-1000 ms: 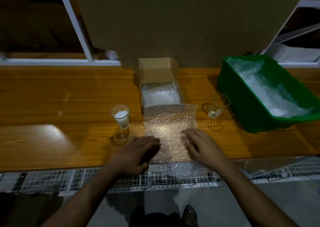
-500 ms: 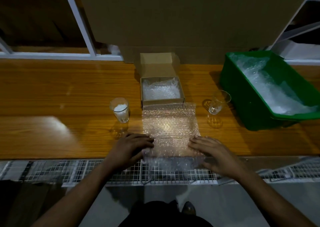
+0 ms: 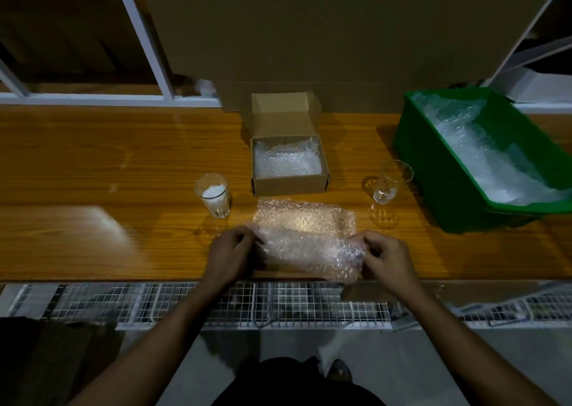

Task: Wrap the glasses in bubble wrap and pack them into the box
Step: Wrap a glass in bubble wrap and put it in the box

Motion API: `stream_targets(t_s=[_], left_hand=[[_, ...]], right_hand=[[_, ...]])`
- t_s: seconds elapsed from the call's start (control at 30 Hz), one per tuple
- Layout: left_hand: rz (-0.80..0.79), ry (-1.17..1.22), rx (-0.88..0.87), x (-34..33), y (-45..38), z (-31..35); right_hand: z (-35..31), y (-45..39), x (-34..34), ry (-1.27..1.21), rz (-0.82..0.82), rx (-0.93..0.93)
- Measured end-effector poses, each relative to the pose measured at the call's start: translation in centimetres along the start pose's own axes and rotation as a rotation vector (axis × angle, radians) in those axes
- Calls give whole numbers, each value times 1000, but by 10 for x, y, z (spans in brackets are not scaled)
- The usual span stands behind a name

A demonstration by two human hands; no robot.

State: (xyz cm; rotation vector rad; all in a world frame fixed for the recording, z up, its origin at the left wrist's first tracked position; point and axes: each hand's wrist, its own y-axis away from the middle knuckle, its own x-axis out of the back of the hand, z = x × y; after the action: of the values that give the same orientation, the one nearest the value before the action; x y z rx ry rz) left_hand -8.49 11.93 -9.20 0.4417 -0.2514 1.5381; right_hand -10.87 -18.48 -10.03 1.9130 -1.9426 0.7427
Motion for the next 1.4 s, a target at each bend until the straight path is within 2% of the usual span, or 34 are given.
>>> stream_targets(t_s=[0.07, 0.17, 0.3, 0.5, 0.67, 0.83, 0.93, 1.0, 1.03, 1.1, 1.17, 1.2, 1.27, 1.4], left_hand=[[56, -15, 28, -4, -3, 3], [131, -161, 1, -10, -9, 6], [238, -329, -19, -16, -22, 5], [329, -420, 3, -22, -31, 9], [342, -431, -35, -25, -36, 5], [299, -394, -105, -26, -42, 3], [258, -372, -212, -23, -43, -2], [225, -381, -361, -18, -42, -7], [182, -386, -453, -13, -39, -10], [35, -443, -622, -3, -36, -18], [-149, -592, -728, 7, -35, -27], [-223, -668, -754, 11, -34, -31], [-301, -767, -788, 17, -31, -37], [-338, -864, -877, 22, -19, -42]], right_hand=[[-8, -11, -6, -67, -2, -142], [-12, -25, -9, -10, -2, -306], [-16, -36, -11, 170, -31, -364], [-25, -45, -16, 332, -21, -525], [-30, -47, -14, 424, -49, -606], [-32, -36, -9, 524, -54, -587], [-36, -24, -4, 609, 60, -502], [-35, -15, 0, 577, 189, -276], [-33, -12, 3, 537, 191, -122], [-29, -4, 6, 518, 4, 94], [-19, 6, 5, 657, -200, 183], [-12, 12, 4, 726, -239, 220], [7, 22, 1, 791, -243, 301], [27, 32, 2, 595, -121, 336]])
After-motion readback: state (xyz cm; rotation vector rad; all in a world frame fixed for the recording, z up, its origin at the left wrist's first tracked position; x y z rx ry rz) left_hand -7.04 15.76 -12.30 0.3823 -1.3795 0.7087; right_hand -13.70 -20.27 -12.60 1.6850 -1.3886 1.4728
